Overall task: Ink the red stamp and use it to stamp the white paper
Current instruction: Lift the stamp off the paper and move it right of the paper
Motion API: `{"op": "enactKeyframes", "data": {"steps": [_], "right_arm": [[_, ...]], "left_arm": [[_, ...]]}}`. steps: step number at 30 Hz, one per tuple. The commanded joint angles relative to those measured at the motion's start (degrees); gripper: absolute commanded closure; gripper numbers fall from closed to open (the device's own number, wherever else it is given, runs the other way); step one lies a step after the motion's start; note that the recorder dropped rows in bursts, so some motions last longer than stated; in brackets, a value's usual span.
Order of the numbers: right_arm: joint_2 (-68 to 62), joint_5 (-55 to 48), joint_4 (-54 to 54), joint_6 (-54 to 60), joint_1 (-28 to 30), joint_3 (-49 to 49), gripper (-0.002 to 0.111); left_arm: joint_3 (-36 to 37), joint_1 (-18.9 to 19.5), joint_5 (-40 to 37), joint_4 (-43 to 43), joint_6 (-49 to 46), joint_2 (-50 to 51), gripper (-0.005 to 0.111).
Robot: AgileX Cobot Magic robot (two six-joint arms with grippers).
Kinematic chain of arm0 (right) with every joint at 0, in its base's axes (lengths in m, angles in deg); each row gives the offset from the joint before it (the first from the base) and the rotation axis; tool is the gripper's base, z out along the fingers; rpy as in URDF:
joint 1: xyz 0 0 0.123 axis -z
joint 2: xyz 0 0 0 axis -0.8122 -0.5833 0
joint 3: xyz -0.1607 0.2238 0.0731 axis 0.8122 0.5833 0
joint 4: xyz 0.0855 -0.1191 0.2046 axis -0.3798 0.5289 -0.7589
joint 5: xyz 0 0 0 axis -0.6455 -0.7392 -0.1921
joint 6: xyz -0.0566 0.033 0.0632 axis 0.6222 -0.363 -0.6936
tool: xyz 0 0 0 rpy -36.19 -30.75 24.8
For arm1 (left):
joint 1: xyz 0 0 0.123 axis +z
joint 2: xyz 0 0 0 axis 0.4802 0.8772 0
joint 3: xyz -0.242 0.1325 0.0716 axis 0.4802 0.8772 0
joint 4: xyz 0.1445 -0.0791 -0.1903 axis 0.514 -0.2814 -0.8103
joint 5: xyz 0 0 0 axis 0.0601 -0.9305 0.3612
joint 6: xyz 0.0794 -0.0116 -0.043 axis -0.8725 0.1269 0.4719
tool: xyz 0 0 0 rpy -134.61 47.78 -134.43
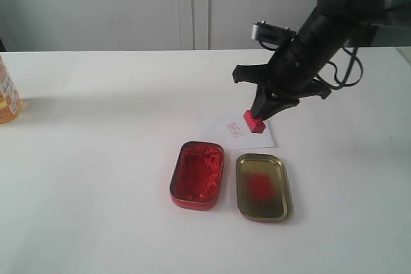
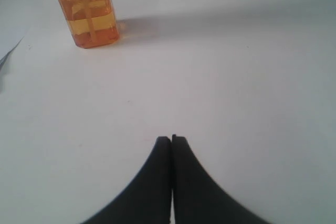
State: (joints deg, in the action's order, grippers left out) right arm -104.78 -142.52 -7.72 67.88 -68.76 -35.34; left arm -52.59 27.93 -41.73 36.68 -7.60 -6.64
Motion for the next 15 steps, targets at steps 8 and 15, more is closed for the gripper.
{"op": "enactKeyframes", "data": {"steps": [8,15], "right_arm": [[9.8,4.3,-12.8,11.6,8.5,13.9,0.108],[13.8,6.0,-15.5,15.6,11.8,21.7,0.108]], "left_arm": [[0.2,0.1,0.2,0.0,0.2,-0.1,0.107],[0.2,0.1,0.2,0.0,0.2,-0.1,0.107]]}}
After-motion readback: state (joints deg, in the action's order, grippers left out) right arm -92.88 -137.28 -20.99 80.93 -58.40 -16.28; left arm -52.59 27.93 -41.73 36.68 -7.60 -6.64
